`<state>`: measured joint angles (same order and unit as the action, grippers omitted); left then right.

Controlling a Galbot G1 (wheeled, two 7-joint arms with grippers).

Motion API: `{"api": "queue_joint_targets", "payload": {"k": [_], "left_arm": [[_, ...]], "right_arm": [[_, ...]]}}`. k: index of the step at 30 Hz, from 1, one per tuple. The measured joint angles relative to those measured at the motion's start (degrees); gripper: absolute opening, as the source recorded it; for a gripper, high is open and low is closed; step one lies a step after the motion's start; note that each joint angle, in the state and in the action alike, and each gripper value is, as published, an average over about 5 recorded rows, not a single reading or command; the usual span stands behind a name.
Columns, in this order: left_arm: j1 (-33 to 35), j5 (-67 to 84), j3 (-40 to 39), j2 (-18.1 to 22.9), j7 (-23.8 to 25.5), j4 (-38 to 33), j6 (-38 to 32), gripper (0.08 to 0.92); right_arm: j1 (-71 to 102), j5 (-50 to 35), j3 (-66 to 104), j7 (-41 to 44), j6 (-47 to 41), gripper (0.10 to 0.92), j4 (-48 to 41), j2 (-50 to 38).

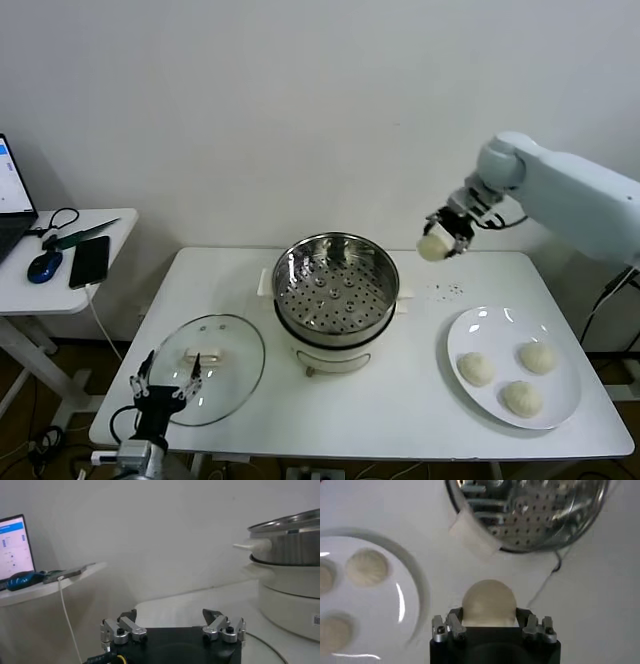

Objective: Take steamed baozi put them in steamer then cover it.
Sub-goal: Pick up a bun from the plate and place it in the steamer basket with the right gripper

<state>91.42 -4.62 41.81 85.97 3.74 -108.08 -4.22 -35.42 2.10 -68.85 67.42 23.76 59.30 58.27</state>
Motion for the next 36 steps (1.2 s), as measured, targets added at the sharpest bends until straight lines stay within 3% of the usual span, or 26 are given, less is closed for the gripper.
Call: {"api": "queue_joint_targets", "payload": {"k": [15, 24, 36], "left_arm": [[0.2, -0.9, 0.1, 0.5, 0.1, -0.4, 0.0, 0.823], [0.7, -0.9, 0.4, 0.5, 0.1, -1.0, 0.0, 0.823], [1.2, -0.9, 0.5, 0.5, 0.1, -0.7, -0.2, 0.823]], "right_arm": [[4.2, 17.9, 4.1, -2.9, 12.0, 0.687, -1.8, 14.7], [10.2, 27.5, 6.8, -4.0, 15.1, 0.694, -3.4, 17.5], [15.3, 33.8, 9.1, -4.7, 16.4, 0.698, -4.6, 19.1]]}}
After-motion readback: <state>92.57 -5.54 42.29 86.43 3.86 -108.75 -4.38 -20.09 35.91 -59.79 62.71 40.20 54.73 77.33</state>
